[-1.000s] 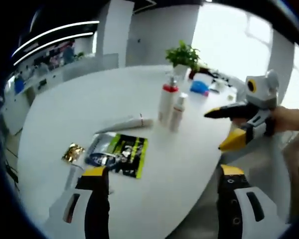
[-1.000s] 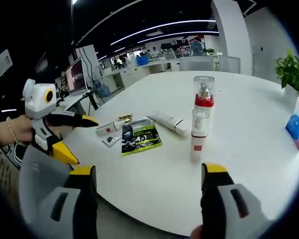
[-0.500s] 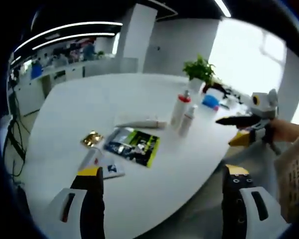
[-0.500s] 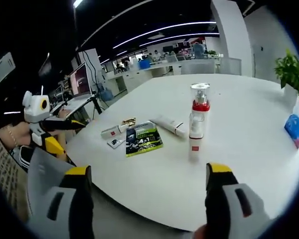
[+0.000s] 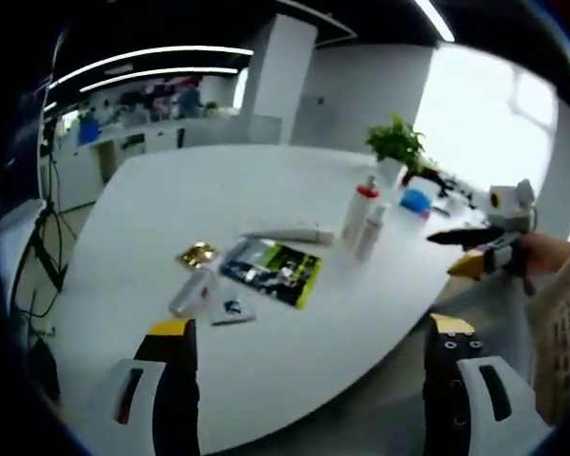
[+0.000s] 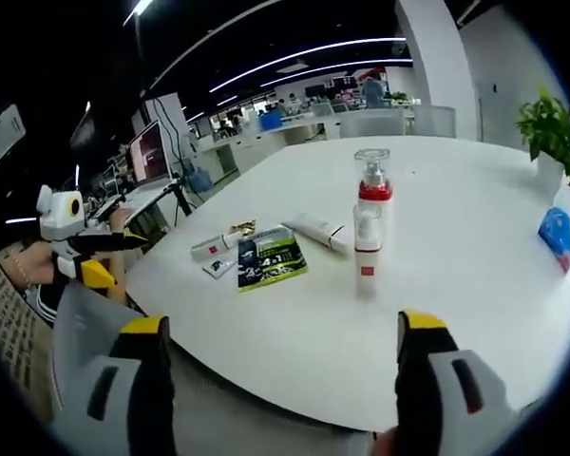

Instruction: Arrange the skincare products in the storage area until every visible bottle or jar stands upright without overlapping.

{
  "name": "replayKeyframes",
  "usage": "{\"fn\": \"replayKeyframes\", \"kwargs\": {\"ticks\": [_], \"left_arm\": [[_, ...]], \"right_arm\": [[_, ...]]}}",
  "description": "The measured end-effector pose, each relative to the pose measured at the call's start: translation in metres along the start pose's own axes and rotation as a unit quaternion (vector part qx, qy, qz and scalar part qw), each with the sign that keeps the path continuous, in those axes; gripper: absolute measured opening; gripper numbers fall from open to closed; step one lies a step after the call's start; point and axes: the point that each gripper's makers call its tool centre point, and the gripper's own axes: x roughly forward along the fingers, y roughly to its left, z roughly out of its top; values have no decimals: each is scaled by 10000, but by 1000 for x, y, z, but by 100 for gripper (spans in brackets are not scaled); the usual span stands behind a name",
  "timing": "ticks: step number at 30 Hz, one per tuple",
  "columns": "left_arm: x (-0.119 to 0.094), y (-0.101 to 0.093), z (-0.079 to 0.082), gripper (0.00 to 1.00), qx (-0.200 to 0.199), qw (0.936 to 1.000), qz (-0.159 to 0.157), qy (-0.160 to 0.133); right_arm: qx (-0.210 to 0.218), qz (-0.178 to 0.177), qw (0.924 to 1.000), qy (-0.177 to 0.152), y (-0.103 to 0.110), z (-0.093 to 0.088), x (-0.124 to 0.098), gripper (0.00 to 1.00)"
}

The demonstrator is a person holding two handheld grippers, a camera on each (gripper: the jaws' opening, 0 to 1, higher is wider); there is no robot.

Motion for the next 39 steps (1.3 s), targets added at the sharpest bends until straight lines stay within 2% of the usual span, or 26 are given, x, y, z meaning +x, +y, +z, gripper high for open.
{"fn": "replayKeyframes", "kwargs": {"ticks": [10,14,17,22,28,33,39], "left_arm": [[2,-2,-3,97,134,9999,10,-4],[3,-4,0,97,187,9998,-43,-81],[2,-4,4,97,215,9995,-60,-210],[3,-3,4,97,217,9994,-63,-265],[5,0,4,97,174,9994,-57,-285],[6,1,7,97,93,9993,-21,-369],[9,3,6,97,111,9995,-34,-309]], "right_arm": [[-236,86,9995,207,6,-4,4,98],[-408,205,9980,433,11,-7,9,98],[-637,308,9957,595,16,-9,12,97],[-1022,361,9912,762,17,-7,23,95],[-1336,558,9866,756,24,15,47,93],[-1603,682,9818,760,29,37,76,91],[-1871,748,9758,847,27,52,104,90]]}}
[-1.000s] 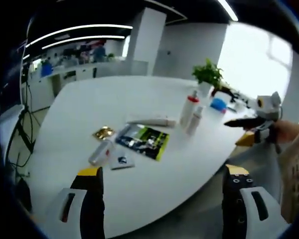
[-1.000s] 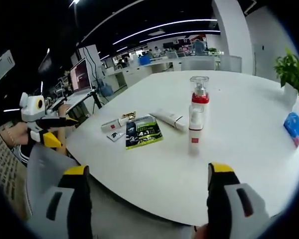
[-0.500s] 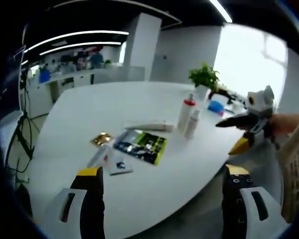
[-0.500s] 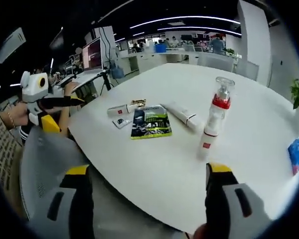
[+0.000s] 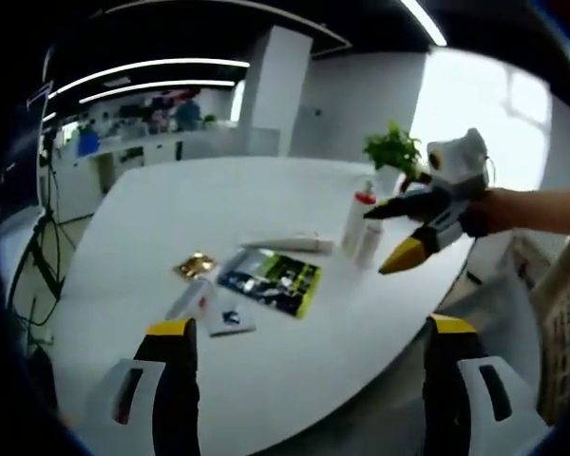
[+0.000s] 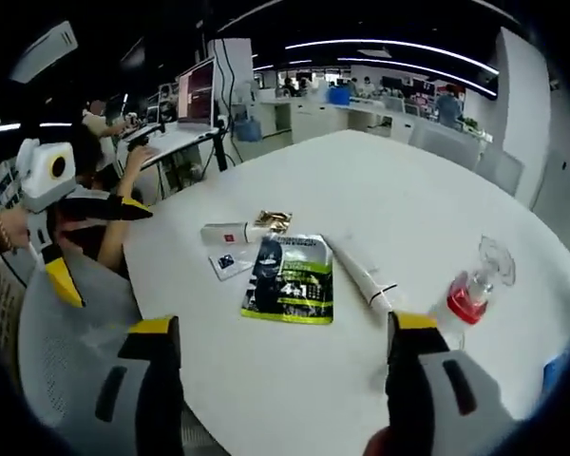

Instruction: Arrange the skincare products in the storage area until every visible bottle or jar stands upright without overlapping.

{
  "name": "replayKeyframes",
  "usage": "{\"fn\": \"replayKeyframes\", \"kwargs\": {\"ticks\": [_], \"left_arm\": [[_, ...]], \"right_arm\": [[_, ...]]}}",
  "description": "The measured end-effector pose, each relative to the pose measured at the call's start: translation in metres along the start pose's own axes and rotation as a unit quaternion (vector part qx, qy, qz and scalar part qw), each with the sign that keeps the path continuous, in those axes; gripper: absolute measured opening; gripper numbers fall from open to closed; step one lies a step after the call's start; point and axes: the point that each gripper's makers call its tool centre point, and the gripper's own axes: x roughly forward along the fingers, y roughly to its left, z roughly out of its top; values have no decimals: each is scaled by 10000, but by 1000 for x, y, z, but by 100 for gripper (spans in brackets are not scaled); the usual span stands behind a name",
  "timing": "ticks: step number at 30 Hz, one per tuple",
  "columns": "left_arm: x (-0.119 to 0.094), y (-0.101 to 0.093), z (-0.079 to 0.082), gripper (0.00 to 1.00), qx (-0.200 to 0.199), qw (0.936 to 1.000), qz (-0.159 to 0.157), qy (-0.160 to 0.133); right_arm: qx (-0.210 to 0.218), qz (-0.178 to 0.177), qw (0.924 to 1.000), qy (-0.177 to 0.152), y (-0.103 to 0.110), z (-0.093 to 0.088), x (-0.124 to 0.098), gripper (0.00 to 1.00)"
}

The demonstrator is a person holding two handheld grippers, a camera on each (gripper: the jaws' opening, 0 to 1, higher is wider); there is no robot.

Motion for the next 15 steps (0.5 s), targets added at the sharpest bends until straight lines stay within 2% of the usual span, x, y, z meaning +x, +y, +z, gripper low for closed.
{"fn": "replayKeyframes", "kwargs": {"ticks": [9,15], "left_arm": [[1,0,-2,97,-82,9999,-61,69],[2,-2,-7,97,-3,9998,-106,187]], "right_arm": [[-333,-35,9990,282,-35,25,44,86],[-338,-80,9986,409,-56,36,71,80]]}}
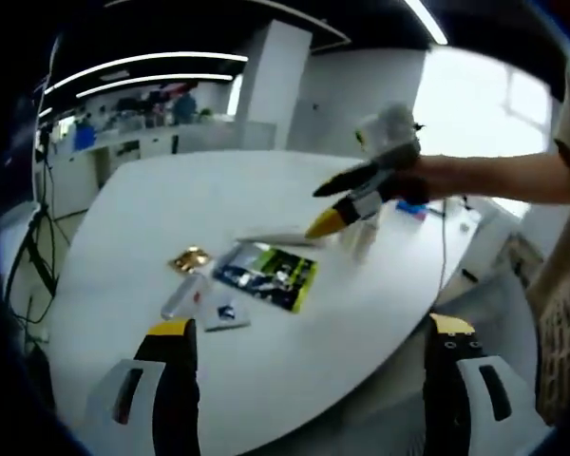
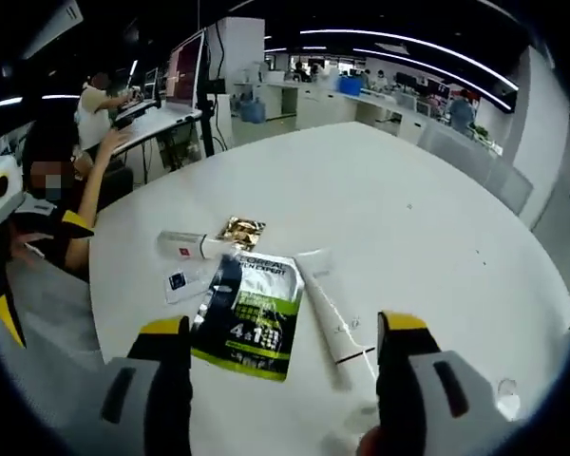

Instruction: Arrange the skincare products in the storage area until every visible bottle or jar stands upright without overlapping.

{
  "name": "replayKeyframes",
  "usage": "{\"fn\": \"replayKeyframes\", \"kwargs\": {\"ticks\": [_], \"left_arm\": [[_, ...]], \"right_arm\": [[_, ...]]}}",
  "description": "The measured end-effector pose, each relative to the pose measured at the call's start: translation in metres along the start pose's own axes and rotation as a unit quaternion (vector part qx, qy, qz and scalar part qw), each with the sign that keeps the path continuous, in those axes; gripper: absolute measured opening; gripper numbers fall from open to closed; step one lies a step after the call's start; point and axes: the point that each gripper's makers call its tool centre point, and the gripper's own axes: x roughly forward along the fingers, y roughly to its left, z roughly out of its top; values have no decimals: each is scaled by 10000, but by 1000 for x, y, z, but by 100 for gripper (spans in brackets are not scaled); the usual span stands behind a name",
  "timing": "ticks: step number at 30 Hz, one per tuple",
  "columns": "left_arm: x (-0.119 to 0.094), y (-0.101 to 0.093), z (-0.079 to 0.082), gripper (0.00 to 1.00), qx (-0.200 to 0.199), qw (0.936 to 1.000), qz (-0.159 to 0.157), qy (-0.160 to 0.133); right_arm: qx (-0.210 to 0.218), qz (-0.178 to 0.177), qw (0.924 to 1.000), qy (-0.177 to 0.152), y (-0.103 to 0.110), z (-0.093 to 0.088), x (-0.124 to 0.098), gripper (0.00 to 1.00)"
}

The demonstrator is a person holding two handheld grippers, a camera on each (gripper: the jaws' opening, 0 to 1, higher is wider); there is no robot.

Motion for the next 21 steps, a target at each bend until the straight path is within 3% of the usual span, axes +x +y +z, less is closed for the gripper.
{"fn": "replayKeyframes", "kwargs": {"ticks": [10,21], "left_arm": [[3,-3,-6,97,-84,9997,-155,165],[4,-1,-10,95,-260,9991,-202,250]], "right_arm": [[-95,-158,9992,359,-32,-5,40,75],[-92,-90,9975,699,-44,-15,76,66]]}}
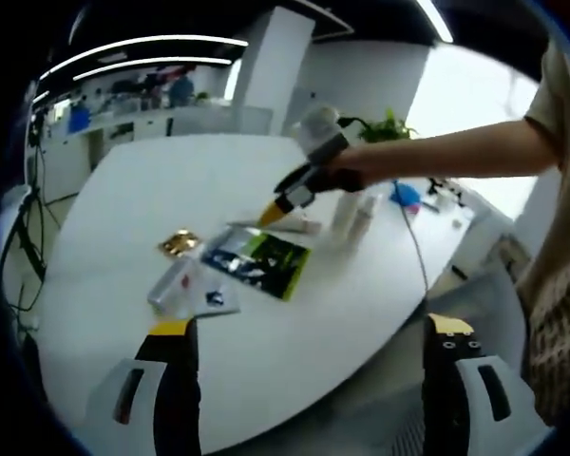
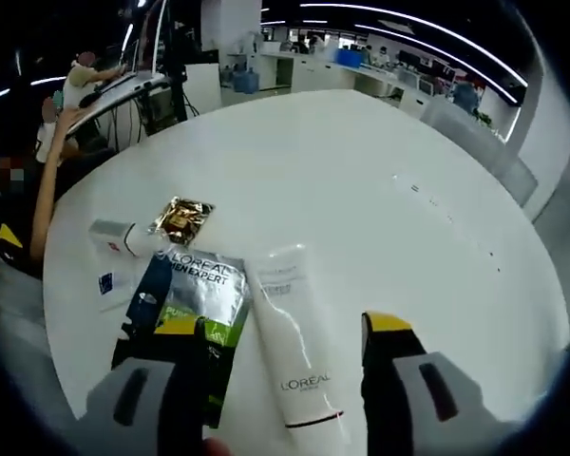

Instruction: Arrange the skincare products in the storage area until every visible bottle or jar stands upright without overlapping.

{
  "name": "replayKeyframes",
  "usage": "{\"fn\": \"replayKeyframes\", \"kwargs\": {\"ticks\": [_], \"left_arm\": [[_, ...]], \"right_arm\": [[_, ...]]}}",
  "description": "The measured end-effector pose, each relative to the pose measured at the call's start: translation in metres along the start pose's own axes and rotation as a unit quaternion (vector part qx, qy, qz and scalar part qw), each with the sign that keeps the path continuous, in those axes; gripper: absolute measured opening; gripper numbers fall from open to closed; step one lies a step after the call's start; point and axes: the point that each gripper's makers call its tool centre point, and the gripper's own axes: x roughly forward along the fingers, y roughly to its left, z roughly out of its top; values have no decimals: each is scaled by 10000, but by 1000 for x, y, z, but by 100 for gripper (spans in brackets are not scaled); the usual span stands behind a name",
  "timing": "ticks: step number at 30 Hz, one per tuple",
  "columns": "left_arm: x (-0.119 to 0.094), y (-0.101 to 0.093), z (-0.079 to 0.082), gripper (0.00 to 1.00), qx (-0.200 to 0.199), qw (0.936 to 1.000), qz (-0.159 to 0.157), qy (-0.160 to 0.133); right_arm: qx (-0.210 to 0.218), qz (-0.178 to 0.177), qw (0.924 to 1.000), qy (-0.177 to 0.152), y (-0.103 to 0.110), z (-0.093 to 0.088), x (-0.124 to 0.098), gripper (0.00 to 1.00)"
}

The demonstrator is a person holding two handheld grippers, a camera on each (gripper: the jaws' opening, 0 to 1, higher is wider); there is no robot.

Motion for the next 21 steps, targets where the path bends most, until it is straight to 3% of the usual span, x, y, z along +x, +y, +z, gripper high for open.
{"fn": "replayKeyframes", "kwargs": {"ticks": [9,21], "left_arm": [[1,1,-4,94,29,9999,23,98],[4,5,-4,93,-156,9998,23,116]], "right_arm": [[-169,-46,9995,280,-7,-9,20,54],[-167,206,9994,215,-3,-8,32,36]]}}
